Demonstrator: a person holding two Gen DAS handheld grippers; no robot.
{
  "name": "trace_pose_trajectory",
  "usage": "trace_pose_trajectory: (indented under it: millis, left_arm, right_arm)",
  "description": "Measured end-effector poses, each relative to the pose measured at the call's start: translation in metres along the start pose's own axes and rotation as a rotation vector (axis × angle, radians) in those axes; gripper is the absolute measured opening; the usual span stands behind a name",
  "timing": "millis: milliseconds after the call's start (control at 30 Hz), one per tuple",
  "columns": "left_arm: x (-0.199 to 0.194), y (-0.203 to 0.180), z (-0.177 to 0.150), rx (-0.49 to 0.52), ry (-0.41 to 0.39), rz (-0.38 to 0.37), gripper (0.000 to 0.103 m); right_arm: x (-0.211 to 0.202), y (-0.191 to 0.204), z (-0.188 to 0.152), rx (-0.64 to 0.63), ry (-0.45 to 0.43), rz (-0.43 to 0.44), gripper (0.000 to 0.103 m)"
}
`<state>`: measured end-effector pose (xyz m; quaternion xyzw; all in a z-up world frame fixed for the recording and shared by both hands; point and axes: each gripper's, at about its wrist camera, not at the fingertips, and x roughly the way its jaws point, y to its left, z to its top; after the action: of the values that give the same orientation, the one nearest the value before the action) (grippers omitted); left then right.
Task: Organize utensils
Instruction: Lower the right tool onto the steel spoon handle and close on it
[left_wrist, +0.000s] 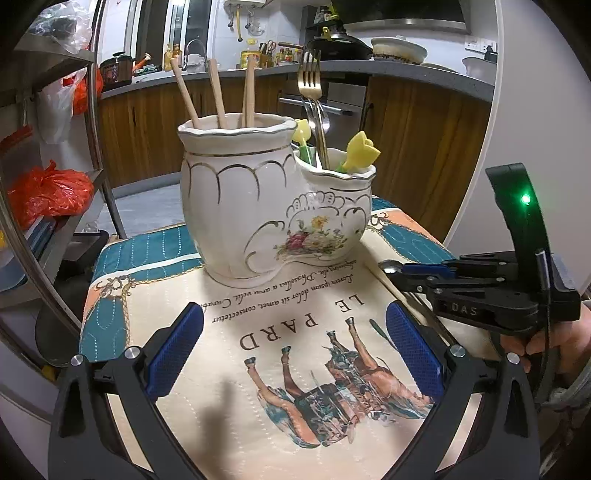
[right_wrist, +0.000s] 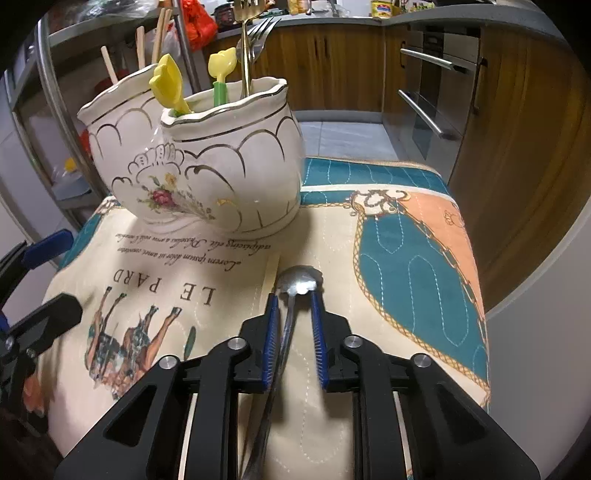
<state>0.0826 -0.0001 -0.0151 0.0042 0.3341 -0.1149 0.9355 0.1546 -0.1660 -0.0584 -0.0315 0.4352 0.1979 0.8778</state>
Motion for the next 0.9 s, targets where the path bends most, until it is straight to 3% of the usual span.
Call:
trace_pose_trajectory:
  millis: [167, 367, 600, 900]
  left_arm:
    - [0.001, -0.007, 0.001, 0.018, 0.011, -0.007, 0.097]
    - [0.006, -0.023, 0.004, 0.03, 0.041, -0.029, 0.097]
    - [0.023, -0.052, 0.004, 0.061, 0.116, -0.051, 0.097]
    - [0.053, -0.097, -0.002, 0.096, 0.206, -0.04, 0.097]
  right_arm:
    - [-0.002, -0.007, -0.001, 0.015, 0.003, 0.032, 0.004]
    - [-0.007, -0.018, -0.003, 0.007, -0.009, 0.068, 0.004]
    - [-0.037, -0.037, -0.014, -0.002, -0.082, 0.085, 0.004]
    - [-0.063, -0.066, -0.023, 0.042, -0.141, 0.113, 0.004]
